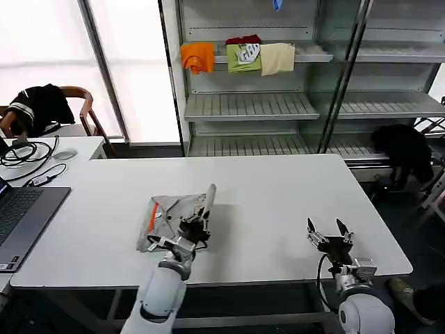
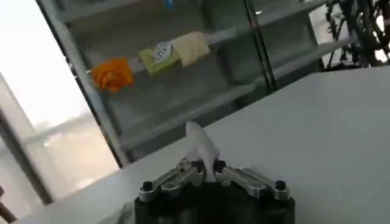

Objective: Fold and organize the clothes.

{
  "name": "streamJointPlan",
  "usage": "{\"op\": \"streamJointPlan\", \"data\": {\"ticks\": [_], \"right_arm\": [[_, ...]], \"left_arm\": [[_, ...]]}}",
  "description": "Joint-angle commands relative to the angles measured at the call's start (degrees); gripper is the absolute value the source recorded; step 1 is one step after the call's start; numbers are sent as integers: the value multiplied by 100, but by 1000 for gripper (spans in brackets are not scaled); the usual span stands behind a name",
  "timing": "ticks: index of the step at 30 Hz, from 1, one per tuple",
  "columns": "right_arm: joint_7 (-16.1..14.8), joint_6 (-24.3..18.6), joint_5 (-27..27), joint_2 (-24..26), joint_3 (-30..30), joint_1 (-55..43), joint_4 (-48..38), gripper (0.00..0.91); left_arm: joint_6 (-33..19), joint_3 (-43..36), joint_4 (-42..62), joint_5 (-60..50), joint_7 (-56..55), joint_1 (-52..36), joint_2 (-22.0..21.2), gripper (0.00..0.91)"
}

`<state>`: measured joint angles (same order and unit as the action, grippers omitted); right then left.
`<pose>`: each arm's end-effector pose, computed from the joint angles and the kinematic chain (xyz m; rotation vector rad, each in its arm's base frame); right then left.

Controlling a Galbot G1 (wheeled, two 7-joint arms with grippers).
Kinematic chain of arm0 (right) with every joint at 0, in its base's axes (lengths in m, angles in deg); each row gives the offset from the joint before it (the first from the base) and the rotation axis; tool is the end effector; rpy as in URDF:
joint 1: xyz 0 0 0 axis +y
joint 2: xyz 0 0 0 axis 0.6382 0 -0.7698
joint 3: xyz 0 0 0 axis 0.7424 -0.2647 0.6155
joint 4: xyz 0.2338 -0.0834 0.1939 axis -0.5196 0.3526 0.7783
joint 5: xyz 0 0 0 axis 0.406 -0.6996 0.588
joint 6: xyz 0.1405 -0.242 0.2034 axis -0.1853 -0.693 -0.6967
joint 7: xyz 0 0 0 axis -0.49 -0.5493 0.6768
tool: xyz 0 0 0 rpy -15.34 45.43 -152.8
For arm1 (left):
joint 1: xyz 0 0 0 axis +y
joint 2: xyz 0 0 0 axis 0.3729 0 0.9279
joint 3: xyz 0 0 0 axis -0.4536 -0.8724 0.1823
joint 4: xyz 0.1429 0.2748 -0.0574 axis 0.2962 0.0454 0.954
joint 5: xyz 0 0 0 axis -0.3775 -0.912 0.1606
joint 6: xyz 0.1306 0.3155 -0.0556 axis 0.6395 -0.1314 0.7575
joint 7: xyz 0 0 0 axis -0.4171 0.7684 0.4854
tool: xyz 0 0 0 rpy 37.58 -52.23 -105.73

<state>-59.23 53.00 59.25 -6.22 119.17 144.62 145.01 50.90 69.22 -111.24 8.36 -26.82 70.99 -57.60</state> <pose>0.2607 -0.0708 -0.2460 -0.0086 -2.9985 -0.0628 0.3086 -0.0765 -0.2390 -0.4639 -2.9046 -0.4871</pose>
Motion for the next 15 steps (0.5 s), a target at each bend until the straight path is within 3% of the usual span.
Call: {"op": "streamJointPlan", "data": {"ticks": [1,9,12,15], "right_arm": [[-166,140,-62,-130,-422,-47,182,907],[-222,970,348,-692,-1405,-374,112,907],[-205,1592,910,-981,-1766,-530,63,907],[-123,1590,1190,-1053,-2082,-641,-107,907]], "left_arm": [[216,-638,537,1124,-947,-375,-729,907],[444,-101,-414,1865,-1144,-306,-428,907],[457,408,-757,2101,-1089,-265,-127,907],[442,988,-849,2285,-935,-189,321,907]]}}
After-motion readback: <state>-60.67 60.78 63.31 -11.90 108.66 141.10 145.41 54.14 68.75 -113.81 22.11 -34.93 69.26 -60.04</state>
